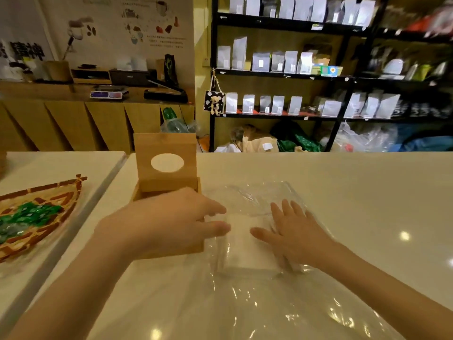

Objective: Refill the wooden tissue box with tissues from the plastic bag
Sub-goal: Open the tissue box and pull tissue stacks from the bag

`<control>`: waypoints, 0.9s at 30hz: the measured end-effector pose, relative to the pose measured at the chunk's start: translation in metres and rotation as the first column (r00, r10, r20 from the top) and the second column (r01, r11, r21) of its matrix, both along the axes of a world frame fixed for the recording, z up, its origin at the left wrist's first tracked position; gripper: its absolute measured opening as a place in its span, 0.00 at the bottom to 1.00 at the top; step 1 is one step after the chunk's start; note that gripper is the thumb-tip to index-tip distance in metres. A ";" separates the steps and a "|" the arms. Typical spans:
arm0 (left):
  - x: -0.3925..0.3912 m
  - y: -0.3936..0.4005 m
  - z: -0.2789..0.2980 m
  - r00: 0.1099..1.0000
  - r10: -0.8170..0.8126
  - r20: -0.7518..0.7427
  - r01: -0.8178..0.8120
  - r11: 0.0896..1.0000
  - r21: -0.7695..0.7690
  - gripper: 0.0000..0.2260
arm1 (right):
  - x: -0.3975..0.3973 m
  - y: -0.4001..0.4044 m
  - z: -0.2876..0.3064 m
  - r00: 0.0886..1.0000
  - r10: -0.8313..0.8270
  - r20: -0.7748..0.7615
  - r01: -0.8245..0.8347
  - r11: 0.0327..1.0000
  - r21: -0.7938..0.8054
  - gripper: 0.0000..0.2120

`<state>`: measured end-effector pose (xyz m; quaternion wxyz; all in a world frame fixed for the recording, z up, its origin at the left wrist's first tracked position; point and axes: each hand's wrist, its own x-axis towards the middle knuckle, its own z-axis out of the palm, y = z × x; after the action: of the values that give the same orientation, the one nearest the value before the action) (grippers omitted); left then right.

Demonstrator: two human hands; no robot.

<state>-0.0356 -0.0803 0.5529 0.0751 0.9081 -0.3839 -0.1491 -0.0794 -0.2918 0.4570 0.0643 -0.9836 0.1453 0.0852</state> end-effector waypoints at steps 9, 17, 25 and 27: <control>-0.032 -0.056 -0.076 0.833 -0.548 -0.080 0.535 0.833 -0.140 0.24 | -0.012 -0.031 -0.029 0.999 0.045 0.025 -0.047 0.995 0.082 0.48; -0.039 -0.065 -0.127 0.824 -0.541 0.169 0.567 0.799 -0.203 0.29 | -0.030 -0.039 -0.023 0.946 0.018 0.324 -0.101 0.965 0.240 0.31; -0.040 -0.069 -0.148 0.819 -0.473 0.325 0.569 0.745 -0.349 0.21 | -0.108 -0.029 -0.003 0.853 -0.349 0.387 -0.089 0.634 0.768 0.09; -0.041 -0.070 -0.148 0.854 -0.442 0.276 0.521 0.724 -0.452 0.24 | -0.126 -0.028 0.002 0.856 -0.347 0.382 -0.145 0.548 0.824 0.07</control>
<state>-0.0771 -0.1503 0.4045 0.2427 0.7319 -0.6366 0.0119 -0.2053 -0.3197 0.4586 0.5611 -0.8094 0.1241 -0.1206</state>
